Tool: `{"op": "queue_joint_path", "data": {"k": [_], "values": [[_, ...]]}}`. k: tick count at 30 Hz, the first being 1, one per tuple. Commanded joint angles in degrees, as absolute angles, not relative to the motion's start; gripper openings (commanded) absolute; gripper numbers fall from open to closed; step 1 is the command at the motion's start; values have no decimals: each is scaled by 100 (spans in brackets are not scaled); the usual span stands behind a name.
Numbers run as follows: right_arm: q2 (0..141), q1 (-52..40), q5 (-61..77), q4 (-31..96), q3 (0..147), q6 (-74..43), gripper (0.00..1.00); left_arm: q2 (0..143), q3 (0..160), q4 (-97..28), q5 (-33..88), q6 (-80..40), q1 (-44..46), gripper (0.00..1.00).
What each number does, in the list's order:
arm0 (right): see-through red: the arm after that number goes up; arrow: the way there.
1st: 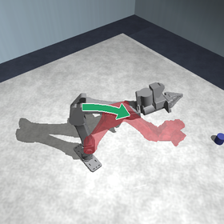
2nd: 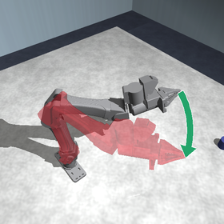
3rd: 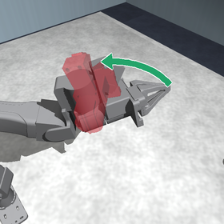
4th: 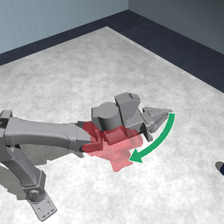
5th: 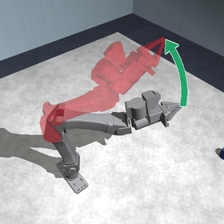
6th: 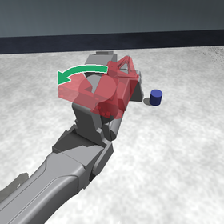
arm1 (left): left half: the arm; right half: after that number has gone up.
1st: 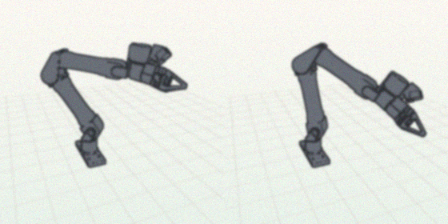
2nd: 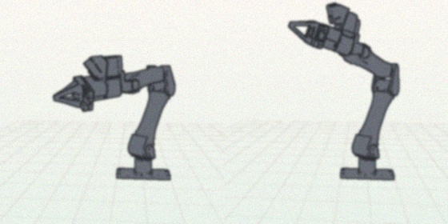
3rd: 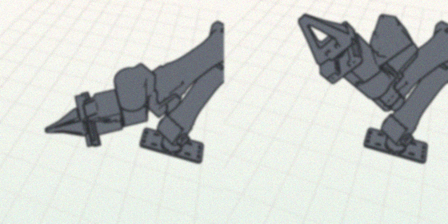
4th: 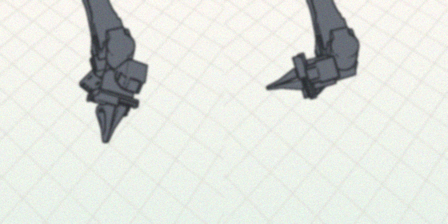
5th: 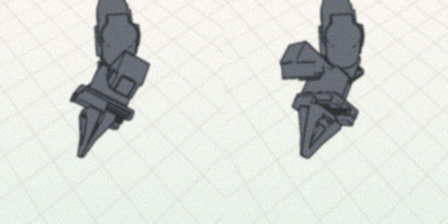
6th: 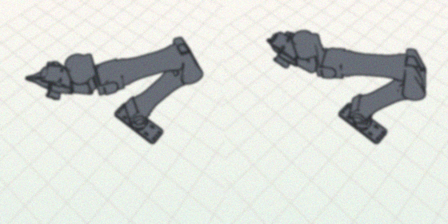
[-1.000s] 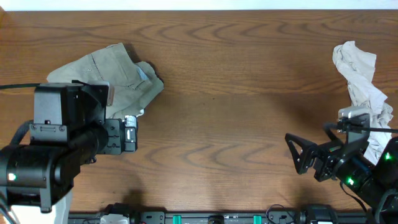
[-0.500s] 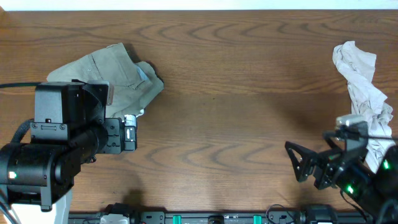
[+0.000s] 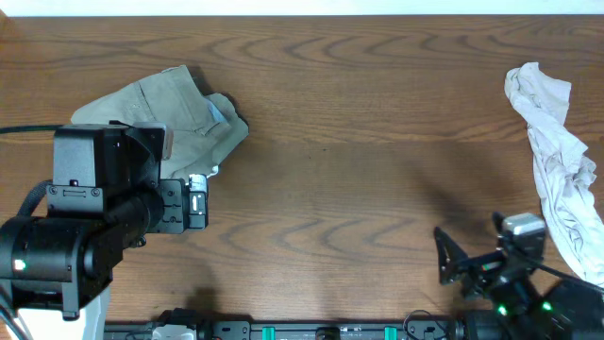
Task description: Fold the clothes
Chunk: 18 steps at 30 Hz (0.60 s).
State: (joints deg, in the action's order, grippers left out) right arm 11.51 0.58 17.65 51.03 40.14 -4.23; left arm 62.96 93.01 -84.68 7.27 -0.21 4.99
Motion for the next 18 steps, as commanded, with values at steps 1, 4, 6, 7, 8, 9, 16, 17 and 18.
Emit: {"op": "queue_joint_path", "data": {"k": [1, 4, 6, 7, 8, 9, 16, 17, 18], "values": [[762, 117, 1651, 4757, 3236, -357, 99, 6307, 9295, -8479, 679, -75, 517, 98], [447, 117, 1651, 4381, 2569, -545, 99, 6309, 9295, -8479, 679, -75, 519, 98], [255, 117, 1651, 4171, 2233, -639, 99, 6311, 9295, -8479, 679, -75, 519, 98], [161, 117, 1651, 4075, 2078, -679, 99, 6313, 9295, -8479, 679, -75, 517, 98], [86, 117, 1653, 4001, 1959, -683, 99, 6313, 9295, -8479, 679, -75, 519, 98], [21, 117, 1651, 3935, 1837, -683, 99, 6313, 9295, -8479, 679, -75, 519, 98], [32, 117, 1649, 3791, 1321, -681, 99, 6318, 9295, -8479, 679, -75, 519, 98], [32, 117, 1649, 3787, 1271, -681, 99, 6318, 9295, -8479, 679, -73, 517, 98], [32, 117, 1651, 3787, 1199, -681, 99, 6318, 9295, -8479, 679, -75, 519, 98]]}}
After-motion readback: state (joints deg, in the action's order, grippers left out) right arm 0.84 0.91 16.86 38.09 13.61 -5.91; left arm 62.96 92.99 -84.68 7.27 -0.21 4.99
